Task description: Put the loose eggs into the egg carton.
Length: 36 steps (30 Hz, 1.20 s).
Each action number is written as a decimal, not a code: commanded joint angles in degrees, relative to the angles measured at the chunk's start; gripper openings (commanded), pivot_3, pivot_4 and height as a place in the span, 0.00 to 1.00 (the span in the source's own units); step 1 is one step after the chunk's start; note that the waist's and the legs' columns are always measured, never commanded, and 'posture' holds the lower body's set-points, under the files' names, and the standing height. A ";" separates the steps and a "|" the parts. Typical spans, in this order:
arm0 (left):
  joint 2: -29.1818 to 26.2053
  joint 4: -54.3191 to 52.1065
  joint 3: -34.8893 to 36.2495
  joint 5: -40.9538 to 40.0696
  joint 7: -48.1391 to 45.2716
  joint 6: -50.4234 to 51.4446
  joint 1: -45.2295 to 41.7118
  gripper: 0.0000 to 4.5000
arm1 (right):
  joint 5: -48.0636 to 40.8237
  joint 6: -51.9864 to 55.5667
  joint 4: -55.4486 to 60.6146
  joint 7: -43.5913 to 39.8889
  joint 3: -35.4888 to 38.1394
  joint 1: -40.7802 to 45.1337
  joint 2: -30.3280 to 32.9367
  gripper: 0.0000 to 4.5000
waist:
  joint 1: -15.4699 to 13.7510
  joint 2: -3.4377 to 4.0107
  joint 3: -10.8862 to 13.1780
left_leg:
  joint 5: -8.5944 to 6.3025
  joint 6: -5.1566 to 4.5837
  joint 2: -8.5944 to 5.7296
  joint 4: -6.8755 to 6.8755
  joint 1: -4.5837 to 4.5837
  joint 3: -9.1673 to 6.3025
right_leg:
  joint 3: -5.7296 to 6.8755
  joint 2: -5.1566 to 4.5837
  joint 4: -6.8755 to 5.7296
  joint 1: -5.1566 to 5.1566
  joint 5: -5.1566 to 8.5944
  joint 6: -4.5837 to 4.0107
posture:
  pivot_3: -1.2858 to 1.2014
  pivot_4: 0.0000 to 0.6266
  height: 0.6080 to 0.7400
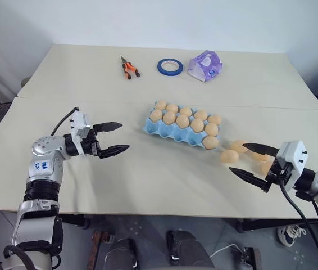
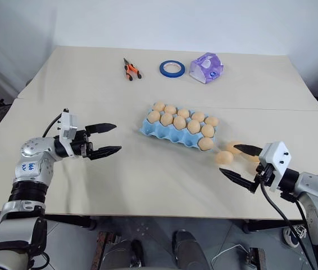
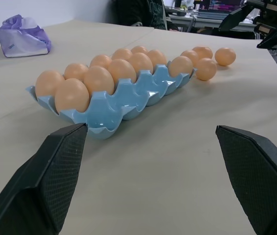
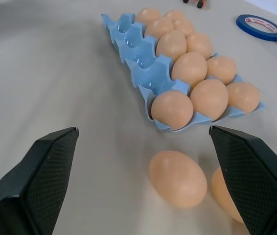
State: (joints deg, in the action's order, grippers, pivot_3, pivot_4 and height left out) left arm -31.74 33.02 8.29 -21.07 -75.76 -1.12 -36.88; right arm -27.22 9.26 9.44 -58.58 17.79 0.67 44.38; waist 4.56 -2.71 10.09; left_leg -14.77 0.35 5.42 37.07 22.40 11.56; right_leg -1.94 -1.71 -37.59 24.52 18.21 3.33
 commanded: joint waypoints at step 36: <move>5.65 9.50 -3.20 0.35 -10.21 -2.49 -8.81 0.99 | -4.37 1.27 23.48 16.94 28.37 -41.71 -20.53 1.00 | -1.04 0.02 -0.01 | -0.56 -0.08 0.06 -0.05 -0.05 0.02 | 0.08 0.10 0.30 -0.15 0.05 -0.10 | 0.52 0.24 1.00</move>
State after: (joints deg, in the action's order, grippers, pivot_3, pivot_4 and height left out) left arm -26.24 41.81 5.44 -20.38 -84.97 -2.68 -44.51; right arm -31.75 12.97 32.99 -41.42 44.08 -40.97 23.94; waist 3.52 -2.69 10.08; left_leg -15.33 0.27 5.49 37.03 22.32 11.59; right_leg -1.86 -1.60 -37.26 24.35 18.24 3.21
